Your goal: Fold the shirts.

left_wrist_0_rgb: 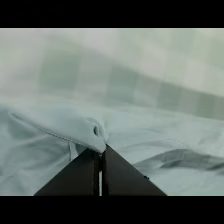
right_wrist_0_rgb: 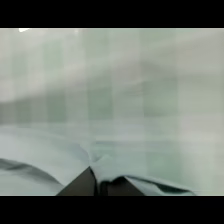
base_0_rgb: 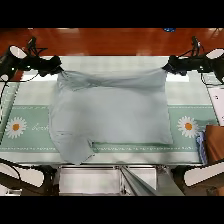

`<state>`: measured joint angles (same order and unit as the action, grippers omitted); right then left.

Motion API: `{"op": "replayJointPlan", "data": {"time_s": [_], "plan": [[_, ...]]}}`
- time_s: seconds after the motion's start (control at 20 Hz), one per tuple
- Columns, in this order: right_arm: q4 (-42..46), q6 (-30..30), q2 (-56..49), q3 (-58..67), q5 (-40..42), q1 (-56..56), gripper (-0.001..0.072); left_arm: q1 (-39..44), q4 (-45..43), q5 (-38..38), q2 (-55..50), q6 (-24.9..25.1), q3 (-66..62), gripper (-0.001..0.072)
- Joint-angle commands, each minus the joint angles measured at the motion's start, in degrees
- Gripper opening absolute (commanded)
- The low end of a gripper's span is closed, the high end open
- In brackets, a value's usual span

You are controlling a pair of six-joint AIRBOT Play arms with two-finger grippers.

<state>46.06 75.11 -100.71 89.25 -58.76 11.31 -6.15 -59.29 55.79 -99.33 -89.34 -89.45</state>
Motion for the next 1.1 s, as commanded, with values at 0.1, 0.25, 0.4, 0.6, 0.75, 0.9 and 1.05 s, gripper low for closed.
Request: {"op": "replayJointPlan", "data": {"time_s": [0.1, 0.25, 0.4, 0.6, 0.75, 0.9, 1.05], "plan": [[4.42, -3.10, 3.30, 0.81, -14.93, 3.10, 0.0032, -1.49, -3.76, 11.17, 5.40, 6.69, -0.35, 0.0017], [8.48, -2.34, 5.88, -3.15, -19.15, 4.72, 0.0032, -2.84, -7.15, 16.35, 8.07, 8.83, 6.14, 0.0017], [7.76, -2.89, 6.78, -11.72, -17.44, 3.87, 0.0032, -2.78, -7.13, 16.26, 8.31, 10.14, 14.71, 0.0017], [7.74, -3.19, 6.71, -16.90, -14.49, 2.08, 0.0032, -2.82, -7.15, 15.91, 8.28, 10.49, 20.41, 0.0017], [9.20, -1.25, 6.71, -16.90, -14.64, 2.08, 0.0032, -2.84, -7.17, 17.57, 8.26, 10.51, 20.48, 0.0017], [9.22, -1.22, 6.71, -16.90, -16.11, 2.03, 0.0032, -2.80, -7.15, 17.92, 8.26, 10.71, 20.48, 0.0017], [11.10, 1.73, 6.71, -16.90, -15.76, 2.08, 0.0215, -2.82, -7.17, 18.23, 8.26, 10.21, 20.46, 0.0072]]}}
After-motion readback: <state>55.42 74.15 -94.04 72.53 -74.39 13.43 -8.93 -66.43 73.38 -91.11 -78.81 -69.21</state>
